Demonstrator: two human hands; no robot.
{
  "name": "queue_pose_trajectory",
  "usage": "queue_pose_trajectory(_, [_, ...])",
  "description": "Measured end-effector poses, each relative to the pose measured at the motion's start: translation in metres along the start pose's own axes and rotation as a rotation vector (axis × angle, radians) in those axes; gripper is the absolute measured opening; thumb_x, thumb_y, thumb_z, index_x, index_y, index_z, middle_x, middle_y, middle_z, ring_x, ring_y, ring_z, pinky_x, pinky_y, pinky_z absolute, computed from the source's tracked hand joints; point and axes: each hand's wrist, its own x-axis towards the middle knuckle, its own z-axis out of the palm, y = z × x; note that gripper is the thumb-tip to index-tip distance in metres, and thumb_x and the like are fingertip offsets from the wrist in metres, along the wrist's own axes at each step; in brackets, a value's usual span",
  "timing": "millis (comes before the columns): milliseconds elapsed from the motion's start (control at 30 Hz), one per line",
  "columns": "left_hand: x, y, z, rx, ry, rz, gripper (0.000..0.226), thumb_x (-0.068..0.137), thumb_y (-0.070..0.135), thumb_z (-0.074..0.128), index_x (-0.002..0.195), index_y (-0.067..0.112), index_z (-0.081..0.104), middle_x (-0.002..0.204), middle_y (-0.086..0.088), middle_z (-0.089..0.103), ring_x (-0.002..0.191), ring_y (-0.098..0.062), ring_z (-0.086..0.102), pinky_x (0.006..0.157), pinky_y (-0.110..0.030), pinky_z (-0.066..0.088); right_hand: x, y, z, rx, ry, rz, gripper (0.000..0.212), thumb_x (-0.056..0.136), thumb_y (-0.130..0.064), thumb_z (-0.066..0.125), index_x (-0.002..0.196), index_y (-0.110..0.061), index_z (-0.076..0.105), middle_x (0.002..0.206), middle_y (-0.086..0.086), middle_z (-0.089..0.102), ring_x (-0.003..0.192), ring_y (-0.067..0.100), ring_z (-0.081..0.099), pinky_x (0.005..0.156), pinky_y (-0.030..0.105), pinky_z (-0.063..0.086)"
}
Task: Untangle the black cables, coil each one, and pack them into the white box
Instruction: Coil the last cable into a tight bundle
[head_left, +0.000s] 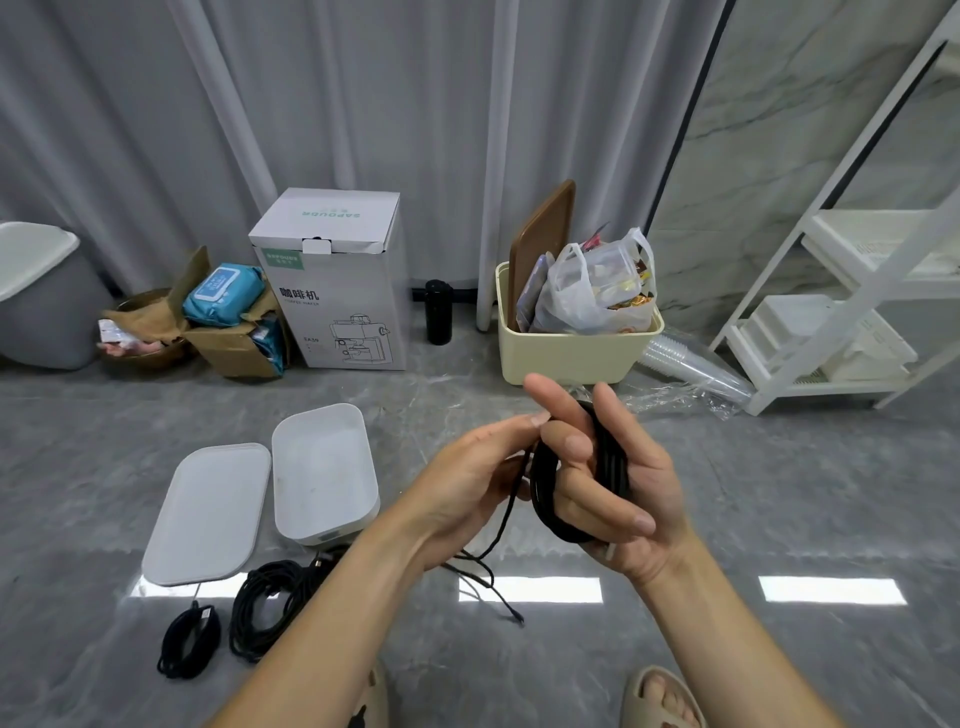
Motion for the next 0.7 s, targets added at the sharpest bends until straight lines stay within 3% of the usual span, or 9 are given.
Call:
queue_pose_trajectory(100, [0.001,-0.001,0.001,-0.07,0.032,-0.046,0.03,0.094,0.043,0.054,0.088,0.022,0.075,0.095,-0.003,0.069,0.099,-0.019,0.059,0.099,-0.043,0.042,0.001,0.0,0.001,-0.02,0.021,-0.019,0.05,0.109,-0.029,0.031,0.145,0.005,0.038,0.105,0.02,0.062,0.045,0.015,0.042,0.039,0.023,0.035])
queue_pose_trajectory(233, [0.003,-0.009,0.007,-0.079,0.062,-0.138,0.036,0.103,0.036,0.042,0.1,0.012,0.069,0.093,-0.002,0.072,0.103,-0.017,0.066,0.098,-0.032,0.049,0.0,0.001,0.002,-0.015,0.037,-0.035,0.049,0.109,-0.029,0.031,0.146,0.003,0.04,0.108,0.02,0.064,0.047,0.015,0.041,0.041,0.024,0.036])
queue_pose_trajectory(300, [0.004,-0.012,0.011,-0.056,0.081,-0.173,0.042,0.106,0.037,0.037,0.11,0.01,0.068,0.102,-0.011,0.074,0.11,-0.02,0.066,0.101,-0.037,0.048,0.001,0.001,0.003,-0.012,0.038,-0.051,0.048,0.109,-0.029,0.031,0.146,0.001,0.04,0.111,0.02,0.065,0.049,0.016,0.042,0.043,0.024,0.035])
queue_pose_trajectory(367, [0.004,-0.013,0.015,-0.037,0.095,-0.174,0.049,0.099,0.051,0.043,0.122,0.015,0.067,0.119,-0.029,0.064,0.119,-0.033,0.059,0.106,-0.051,0.04,0.001,0.0,0.004,0.003,0.027,-0.066,0.049,0.109,-0.029,0.031,0.147,0.0,0.039,0.113,0.021,0.064,0.051,0.017,0.042,0.044,0.024,0.036])
queue_pose_trajectory(433, [0.006,-0.013,0.016,-0.03,0.089,-0.154,0.058,0.09,0.064,0.048,0.124,0.021,0.068,0.127,-0.034,0.055,0.118,-0.043,0.054,0.099,-0.051,0.04,0.001,-0.002,0.005,0.018,0.019,-0.078,0.049,0.109,-0.029,0.032,0.148,0.001,0.037,0.114,0.023,0.063,0.052,0.018,0.043,0.045,0.024,0.038])
queue_pose_trajectory(533, [0.009,-0.018,0.013,-0.042,0.1,-0.14,0.063,0.085,0.071,0.047,0.12,0.025,0.07,0.125,-0.028,0.06,0.108,-0.032,0.053,0.093,-0.045,0.039,0.001,-0.004,0.004,0.009,0.03,-0.084,0.049,0.109,-0.03,0.032,0.148,0.0,0.037,0.115,0.024,0.064,0.052,0.018,0.043,0.044,0.023,0.04])
queue_pose_trajectory(633, [0.01,-0.021,0.01,-0.029,0.099,-0.145,0.065,0.082,0.075,0.049,0.118,0.026,0.071,0.128,-0.023,0.061,0.113,-0.029,0.055,0.108,-0.056,0.037,0.001,-0.002,0.002,-0.003,0.016,-0.075,0.049,0.109,-0.03,0.033,0.148,-0.001,0.038,0.115,0.023,0.064,0.05,0.017,0.043,0.044,0.024,0.043])
queue_pose_trajectory(700, [0.011,-0.021,0.009,-0.056,0.099,-0.135,0.064,0.082,0.07,0.052,0.119,0.021,0.07,0.124,-0.024,0.062,0.111,-0.026,0.051,0.109,-0.056,0.035,0.0,-0.001,0.003,-0.007,-0.007,-0.069,0.049,0.109,-0.031,0.033,0.148,-0.002,0.038,0.115,0.023,0.064,0.049,0.016,0.043,0.044,0.024,0.045])
